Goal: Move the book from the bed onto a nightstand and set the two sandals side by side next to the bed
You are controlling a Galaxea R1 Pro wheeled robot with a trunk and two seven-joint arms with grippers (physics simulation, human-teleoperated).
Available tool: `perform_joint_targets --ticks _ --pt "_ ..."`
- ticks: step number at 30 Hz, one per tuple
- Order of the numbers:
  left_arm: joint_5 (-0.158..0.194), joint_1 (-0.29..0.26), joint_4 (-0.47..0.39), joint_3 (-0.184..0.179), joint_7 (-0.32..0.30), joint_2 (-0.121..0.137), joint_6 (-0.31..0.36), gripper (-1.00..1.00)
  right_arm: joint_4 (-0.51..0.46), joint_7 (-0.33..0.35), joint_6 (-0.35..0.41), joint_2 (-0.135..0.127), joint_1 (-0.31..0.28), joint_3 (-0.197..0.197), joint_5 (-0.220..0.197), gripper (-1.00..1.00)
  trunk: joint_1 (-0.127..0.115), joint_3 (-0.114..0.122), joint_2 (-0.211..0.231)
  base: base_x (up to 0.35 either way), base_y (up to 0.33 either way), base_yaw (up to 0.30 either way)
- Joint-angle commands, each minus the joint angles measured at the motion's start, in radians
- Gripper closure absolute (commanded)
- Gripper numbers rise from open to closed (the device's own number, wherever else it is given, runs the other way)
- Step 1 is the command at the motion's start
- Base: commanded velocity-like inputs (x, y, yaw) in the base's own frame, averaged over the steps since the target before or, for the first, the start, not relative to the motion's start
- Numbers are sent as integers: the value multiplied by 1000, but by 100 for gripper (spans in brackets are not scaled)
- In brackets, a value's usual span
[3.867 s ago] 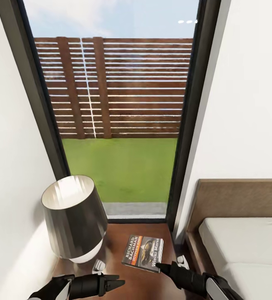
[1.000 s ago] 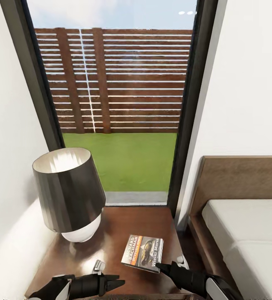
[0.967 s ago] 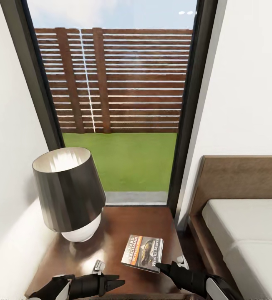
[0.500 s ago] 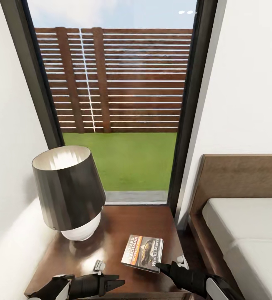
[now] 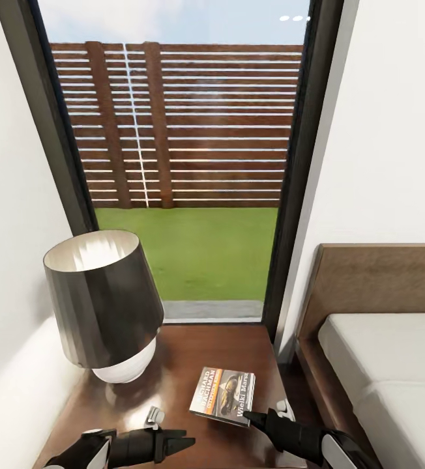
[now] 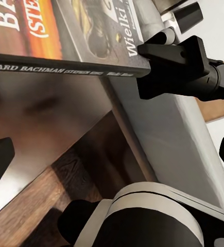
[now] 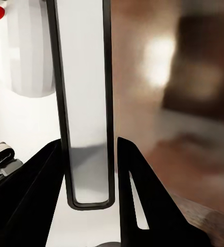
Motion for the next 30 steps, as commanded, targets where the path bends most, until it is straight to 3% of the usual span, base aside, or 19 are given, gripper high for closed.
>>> perform_joint_targets --ticks 1,15,30 --pt "-1 0 0 3 -4 0 11 -100 0 -1 5 -1 -1 4 -9 100 0 -1 0 2 0 0" --pt "-1 0 0 4 -6 0 11 -100 0 -1 5 -1 -1 4 -9 100 0 -1 0 27 0 0" --pt "-1 0 0 4 -6 0 11 -100 0 0 3 -2 0 4 -9 100 50 -42 -91 0 0 0"
